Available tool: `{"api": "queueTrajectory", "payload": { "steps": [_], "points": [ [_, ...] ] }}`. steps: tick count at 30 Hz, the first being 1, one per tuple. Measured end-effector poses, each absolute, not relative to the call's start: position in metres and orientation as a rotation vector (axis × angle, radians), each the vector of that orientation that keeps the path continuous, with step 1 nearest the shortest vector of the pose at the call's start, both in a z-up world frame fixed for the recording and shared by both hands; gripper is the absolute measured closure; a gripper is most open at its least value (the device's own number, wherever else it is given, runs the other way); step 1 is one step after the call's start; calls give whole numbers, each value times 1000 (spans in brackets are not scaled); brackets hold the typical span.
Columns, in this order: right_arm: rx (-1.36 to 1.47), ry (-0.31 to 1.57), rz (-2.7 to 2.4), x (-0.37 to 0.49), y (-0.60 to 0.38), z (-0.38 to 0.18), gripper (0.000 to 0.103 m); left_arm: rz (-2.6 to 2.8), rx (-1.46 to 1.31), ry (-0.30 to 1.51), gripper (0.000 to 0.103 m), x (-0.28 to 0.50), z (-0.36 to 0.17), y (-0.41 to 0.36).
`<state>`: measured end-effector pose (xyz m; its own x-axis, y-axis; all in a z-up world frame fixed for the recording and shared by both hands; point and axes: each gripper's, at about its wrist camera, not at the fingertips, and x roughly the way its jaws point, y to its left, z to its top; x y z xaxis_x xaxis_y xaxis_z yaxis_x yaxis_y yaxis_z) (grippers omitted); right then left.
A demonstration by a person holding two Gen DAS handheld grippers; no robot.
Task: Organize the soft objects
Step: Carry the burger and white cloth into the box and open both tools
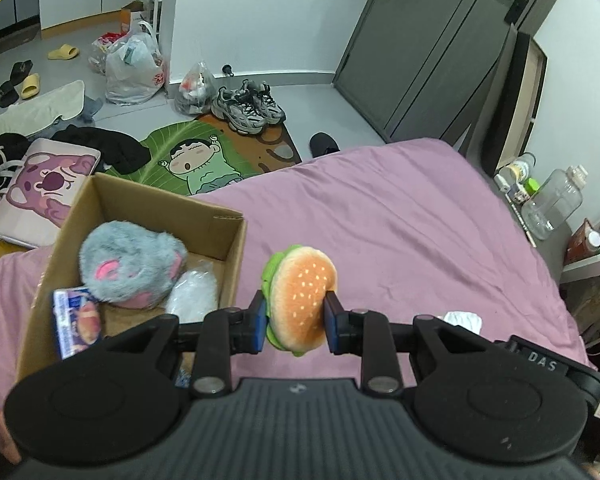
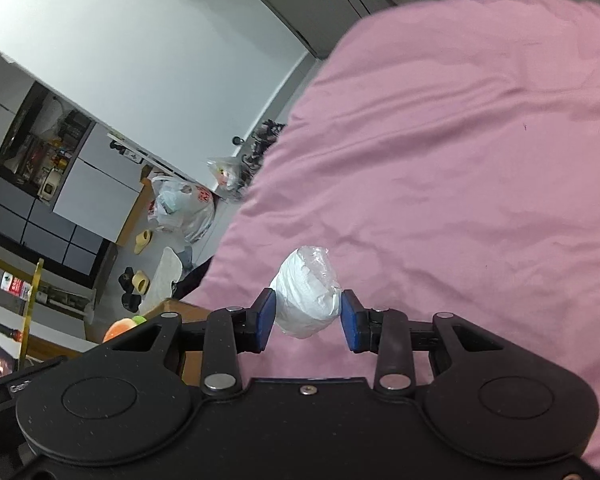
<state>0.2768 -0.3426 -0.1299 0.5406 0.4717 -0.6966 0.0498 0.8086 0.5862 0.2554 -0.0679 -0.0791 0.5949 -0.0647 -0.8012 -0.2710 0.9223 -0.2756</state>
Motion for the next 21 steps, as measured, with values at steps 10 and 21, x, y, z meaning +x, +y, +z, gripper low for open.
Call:
{"api": "queueTrajectory", "payload": {
  "steps": [10,21],
  "points": [
    [551,945,293,250,-310,-100,68,84,-406,894,76,220,-56,-47],
    [504,910,295,228,-280,-79,68,48,-432,884,76,197,-49,-20]
  ]
}}
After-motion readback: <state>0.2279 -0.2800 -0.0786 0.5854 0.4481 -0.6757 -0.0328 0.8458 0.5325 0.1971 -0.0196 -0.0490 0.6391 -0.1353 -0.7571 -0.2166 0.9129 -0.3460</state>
